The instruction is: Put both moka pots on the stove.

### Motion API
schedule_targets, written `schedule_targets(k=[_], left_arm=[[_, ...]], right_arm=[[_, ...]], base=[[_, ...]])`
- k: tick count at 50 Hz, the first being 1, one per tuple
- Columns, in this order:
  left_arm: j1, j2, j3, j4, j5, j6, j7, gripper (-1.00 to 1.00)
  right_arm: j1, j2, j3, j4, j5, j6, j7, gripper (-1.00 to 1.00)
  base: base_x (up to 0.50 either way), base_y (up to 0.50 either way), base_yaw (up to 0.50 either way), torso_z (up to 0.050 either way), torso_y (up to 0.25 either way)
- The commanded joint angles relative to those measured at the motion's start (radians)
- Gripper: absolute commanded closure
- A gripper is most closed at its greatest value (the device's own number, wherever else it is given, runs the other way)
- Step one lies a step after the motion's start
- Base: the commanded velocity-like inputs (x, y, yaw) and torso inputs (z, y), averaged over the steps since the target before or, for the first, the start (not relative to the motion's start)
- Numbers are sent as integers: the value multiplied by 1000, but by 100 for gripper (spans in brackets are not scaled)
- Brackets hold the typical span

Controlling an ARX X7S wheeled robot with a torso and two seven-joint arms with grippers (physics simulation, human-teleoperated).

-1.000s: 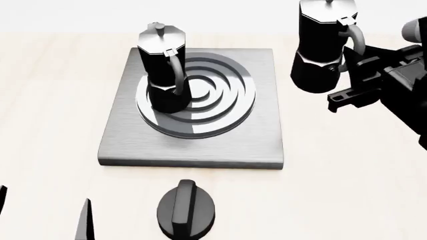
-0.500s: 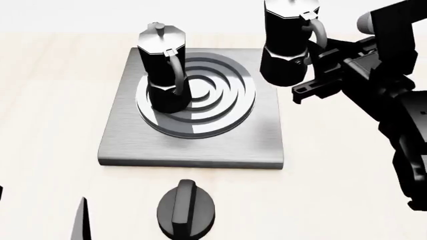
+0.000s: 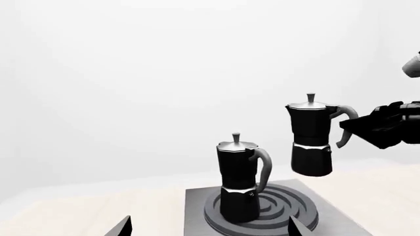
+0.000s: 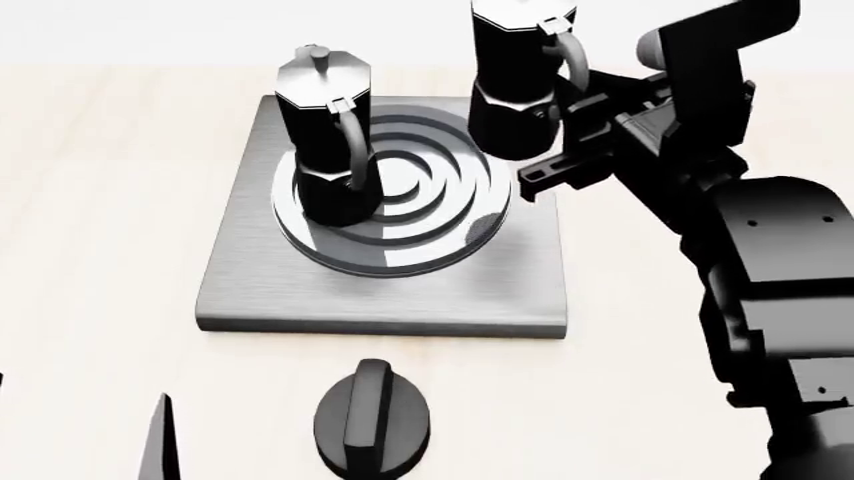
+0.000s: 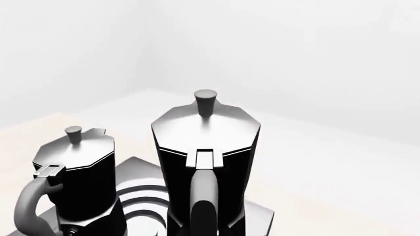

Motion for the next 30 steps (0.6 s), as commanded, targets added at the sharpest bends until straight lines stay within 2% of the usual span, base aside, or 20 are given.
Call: schedule_targets(k=[1,22,30], left_arm=[[0,-3,0,3,-1,-1,-2,-100],[0,-2,0,-17,-4,21,-2,-100],[1,-4,-2,-18,-9,26,-3,-100]], right_arm=[[13,-72,30,72,-24,-89,8,100],[48,-213,32,340,-82,-283,27,100],[28,-246,77,357,-153,-299,47,100]], base=[[0,0,0,0,0],[0,0,0,0,1],[0,0,0,1,1]])
